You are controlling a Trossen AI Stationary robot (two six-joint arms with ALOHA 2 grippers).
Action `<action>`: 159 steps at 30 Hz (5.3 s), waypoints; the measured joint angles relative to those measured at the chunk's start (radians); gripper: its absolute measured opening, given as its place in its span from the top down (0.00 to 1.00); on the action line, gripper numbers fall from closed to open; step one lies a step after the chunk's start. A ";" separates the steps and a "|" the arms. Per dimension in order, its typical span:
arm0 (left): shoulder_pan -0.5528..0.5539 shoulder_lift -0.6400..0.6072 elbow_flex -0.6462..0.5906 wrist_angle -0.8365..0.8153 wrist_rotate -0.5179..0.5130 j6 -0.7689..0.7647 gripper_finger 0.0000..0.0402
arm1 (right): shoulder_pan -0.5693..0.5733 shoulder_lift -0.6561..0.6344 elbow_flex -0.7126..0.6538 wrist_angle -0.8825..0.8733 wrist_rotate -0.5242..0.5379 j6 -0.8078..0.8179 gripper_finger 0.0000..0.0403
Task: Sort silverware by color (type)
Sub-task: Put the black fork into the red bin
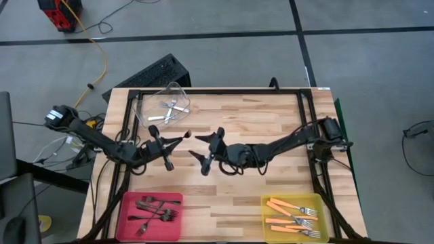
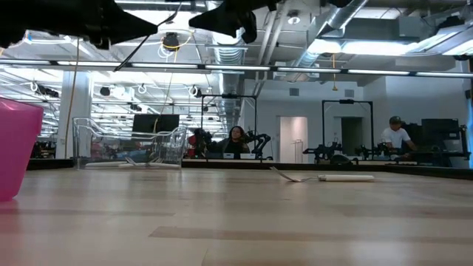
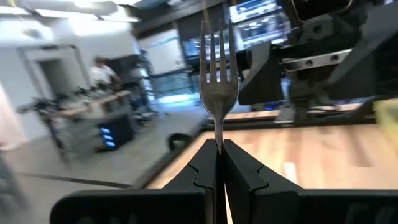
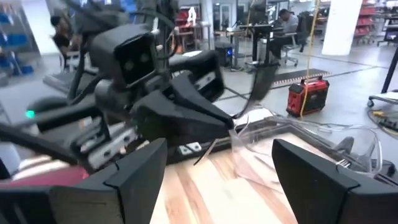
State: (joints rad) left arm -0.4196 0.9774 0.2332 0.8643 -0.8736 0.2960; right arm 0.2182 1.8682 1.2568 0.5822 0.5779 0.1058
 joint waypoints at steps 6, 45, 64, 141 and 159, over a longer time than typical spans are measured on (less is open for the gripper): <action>-0.035 0.068 0.030 0.035 -0.108 0.115 1.00 | -0.036 0.003 0.000 0.019 -0.002 0.044 0.21; -0.031 0.330 0.182 0.098 -0.317 0.287 1.00 | -0.083 0.002 0.001 0.024 -0.025 0.100 0.75; -0.068 0.326 0.181 0.096 -0.322 0.334 0.88 | -0.079 -0.016 0.000 -0.030 -0.031 0.099 0.94; -0.031 -0.735 0.182 -0.563 0.337 -0.518 0.62 | 0.033 0.659 0.827 -0.256 -0.690 -0.588 0.94; -0.031 -0.735 0.181 -0.653 0.256 -0.518 0.62 | 0.045 0.671 0.828 -0.129 -0.842 -0.673 0.94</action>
State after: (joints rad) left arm -0.4507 0.2420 0.4141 0.2115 -0.6178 -0.2218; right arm 0.2631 2.5392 2.0846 0.4537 -0.2646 -0.5669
